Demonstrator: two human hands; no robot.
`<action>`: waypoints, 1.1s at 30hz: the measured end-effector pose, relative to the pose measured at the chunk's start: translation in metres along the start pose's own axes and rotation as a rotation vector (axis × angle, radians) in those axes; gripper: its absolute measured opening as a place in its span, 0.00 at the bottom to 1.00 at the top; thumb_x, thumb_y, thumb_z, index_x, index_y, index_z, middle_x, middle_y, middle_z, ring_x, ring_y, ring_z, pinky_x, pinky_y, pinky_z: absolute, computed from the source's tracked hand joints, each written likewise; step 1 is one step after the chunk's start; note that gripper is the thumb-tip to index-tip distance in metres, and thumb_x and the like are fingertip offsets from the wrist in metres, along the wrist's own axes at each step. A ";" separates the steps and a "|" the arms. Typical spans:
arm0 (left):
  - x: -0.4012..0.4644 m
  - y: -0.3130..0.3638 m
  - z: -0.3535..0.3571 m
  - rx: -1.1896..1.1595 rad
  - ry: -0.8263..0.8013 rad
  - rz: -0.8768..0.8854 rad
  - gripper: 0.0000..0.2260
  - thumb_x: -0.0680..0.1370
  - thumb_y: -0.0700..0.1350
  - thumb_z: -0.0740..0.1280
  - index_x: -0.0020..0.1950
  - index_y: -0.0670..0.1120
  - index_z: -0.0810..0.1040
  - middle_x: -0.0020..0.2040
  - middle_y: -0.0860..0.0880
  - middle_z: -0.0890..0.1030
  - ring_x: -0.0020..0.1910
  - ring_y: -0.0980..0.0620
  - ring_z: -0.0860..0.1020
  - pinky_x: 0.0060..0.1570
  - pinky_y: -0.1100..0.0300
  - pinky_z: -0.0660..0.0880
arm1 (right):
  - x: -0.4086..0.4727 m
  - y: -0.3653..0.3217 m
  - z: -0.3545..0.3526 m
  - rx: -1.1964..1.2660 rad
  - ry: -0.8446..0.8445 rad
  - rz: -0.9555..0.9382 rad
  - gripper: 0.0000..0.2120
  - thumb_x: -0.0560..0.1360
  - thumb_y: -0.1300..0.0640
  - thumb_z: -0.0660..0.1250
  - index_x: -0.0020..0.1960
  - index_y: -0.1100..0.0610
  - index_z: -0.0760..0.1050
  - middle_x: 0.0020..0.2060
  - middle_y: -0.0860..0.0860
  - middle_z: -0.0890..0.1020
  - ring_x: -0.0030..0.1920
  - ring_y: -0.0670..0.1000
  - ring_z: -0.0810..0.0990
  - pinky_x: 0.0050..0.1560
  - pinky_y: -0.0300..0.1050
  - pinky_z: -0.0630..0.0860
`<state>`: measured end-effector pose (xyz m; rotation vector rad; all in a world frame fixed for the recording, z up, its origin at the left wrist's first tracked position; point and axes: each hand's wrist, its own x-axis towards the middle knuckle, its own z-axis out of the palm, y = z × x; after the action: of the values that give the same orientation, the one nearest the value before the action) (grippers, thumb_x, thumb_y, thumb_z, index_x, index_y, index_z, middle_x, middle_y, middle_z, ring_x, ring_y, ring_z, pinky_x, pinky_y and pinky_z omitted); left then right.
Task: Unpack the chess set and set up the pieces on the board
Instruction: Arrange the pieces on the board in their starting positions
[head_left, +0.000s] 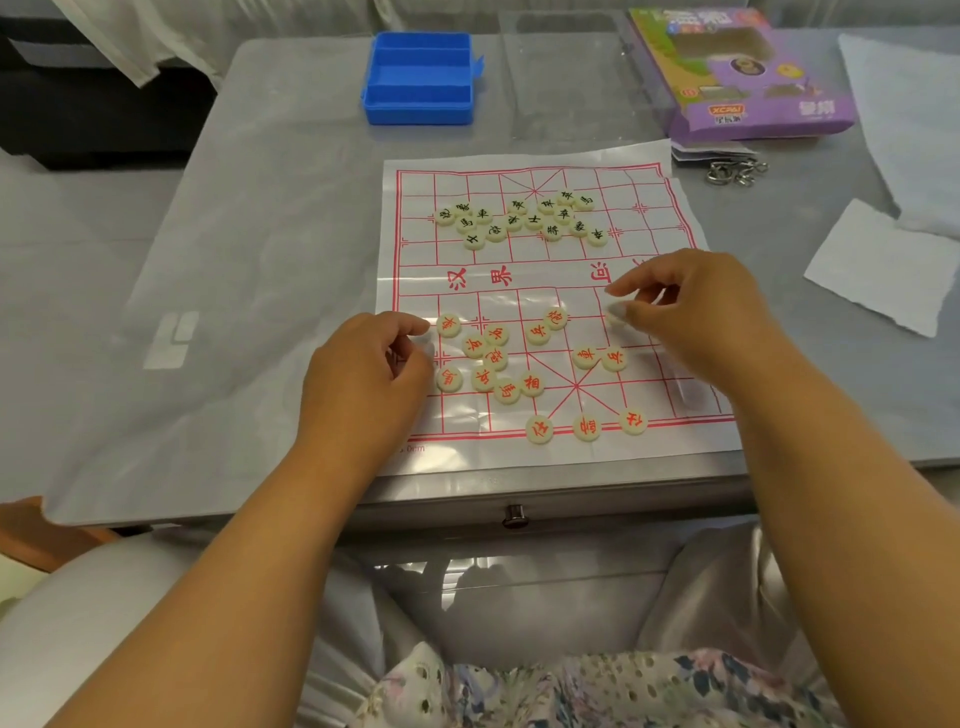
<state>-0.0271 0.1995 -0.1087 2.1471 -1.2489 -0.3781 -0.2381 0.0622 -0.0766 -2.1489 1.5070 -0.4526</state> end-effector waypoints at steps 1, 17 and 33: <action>0.000 0.000 0.000 0.000 0.004 0.004 0.12 0.79 0.51 0.64 0.61 0.52 0.77 0.50 0.56 0.76 0.40 0.57 0.73 0.39 0.73 0.67 | 0.001 0.003 -0.001 0.004 0.008 0.019 0.10 0.73 0.51 0.70 0.53 0.49 0.81 0.37 0.42 0.76 0.38 0.44 0.73 0.46 0.41 0.71; 0.000 0.000 0.001 0.004 0.016 0.025 0.10 0.78 0.50 0.65 0.58 0.51 0.78 0.43 0.57 0.74 0.38 0.58 0.73 0.38 0.69 0.69 | -0.029 0.005 -0.006 0.013 -0.190 0.003 0.13 0.69 0.51 0.73 0.53 0.45 0.77 0.43 0.42 0.75 0.41 0.45 0.74 0.38 0.31 0.67; 0.001 -0.003 0.002 0.005 0.017 0.022 0.10 0.78 0.51 0.65 0.57 0.52 0.78 0.45 0.57 0.75 0.39 0.59 0.73 0.38 0.70 0.68 | -0.040 0.007 0.002 -0.026 -0.119 -0.027 0.10 0.70 0.49 0.72 0.48 0.45 0.73 0.40 0.40 0.75 0.40 0.44 0.75 0.37 0.27 0.65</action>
<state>-0.0255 0.1991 -0.1124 2.1351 -1.2643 -0.3470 -0.2564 0.0984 -0.0816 -2.1779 1.4278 -0.3105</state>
